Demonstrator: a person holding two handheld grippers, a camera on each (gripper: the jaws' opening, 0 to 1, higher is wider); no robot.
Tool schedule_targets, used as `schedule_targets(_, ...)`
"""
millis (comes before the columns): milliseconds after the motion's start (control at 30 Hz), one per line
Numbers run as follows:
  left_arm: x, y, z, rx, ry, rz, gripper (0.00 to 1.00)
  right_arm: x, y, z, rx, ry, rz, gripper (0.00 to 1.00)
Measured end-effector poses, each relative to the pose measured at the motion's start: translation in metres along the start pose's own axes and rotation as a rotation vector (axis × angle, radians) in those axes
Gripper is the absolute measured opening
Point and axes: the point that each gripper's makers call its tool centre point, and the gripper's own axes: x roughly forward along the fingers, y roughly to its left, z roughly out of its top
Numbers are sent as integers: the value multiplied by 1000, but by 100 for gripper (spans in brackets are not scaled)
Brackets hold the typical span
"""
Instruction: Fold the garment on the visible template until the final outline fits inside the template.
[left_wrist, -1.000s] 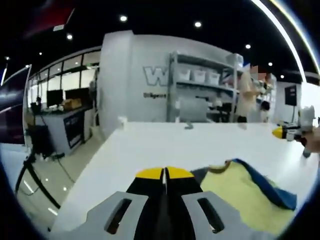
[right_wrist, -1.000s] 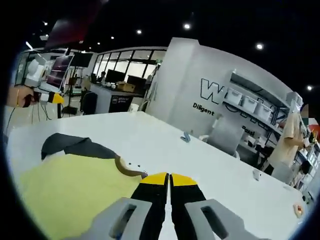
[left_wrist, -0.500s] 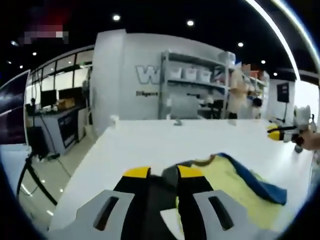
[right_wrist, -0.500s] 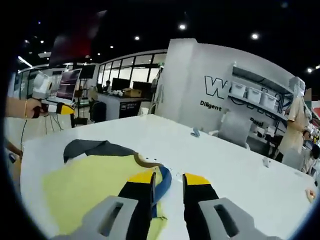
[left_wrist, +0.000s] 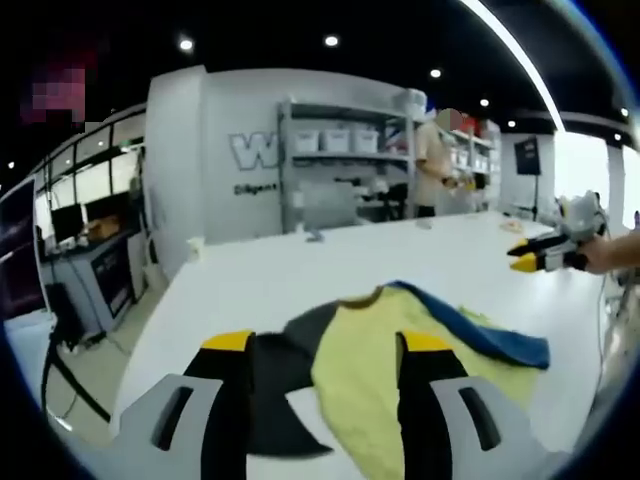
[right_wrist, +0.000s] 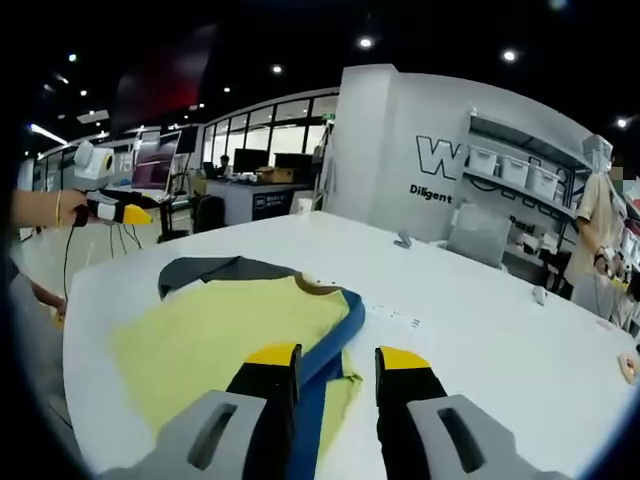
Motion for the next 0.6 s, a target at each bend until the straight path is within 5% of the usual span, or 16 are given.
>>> schedule_targets(233, -13, -8, -28, -25, 56, -3, 51, -14, 6, -23, 14, 48, 4, 23)
schedule_targets(400, -25, -17, -73, -52, 141, -8, 51, -33, 17, -60, 35, 108, -3, 21)
schedule_targets(600, -31, -29, -98, -68, 201, -24, 48, -42, 31, -91, 70, 173, 13, 20)
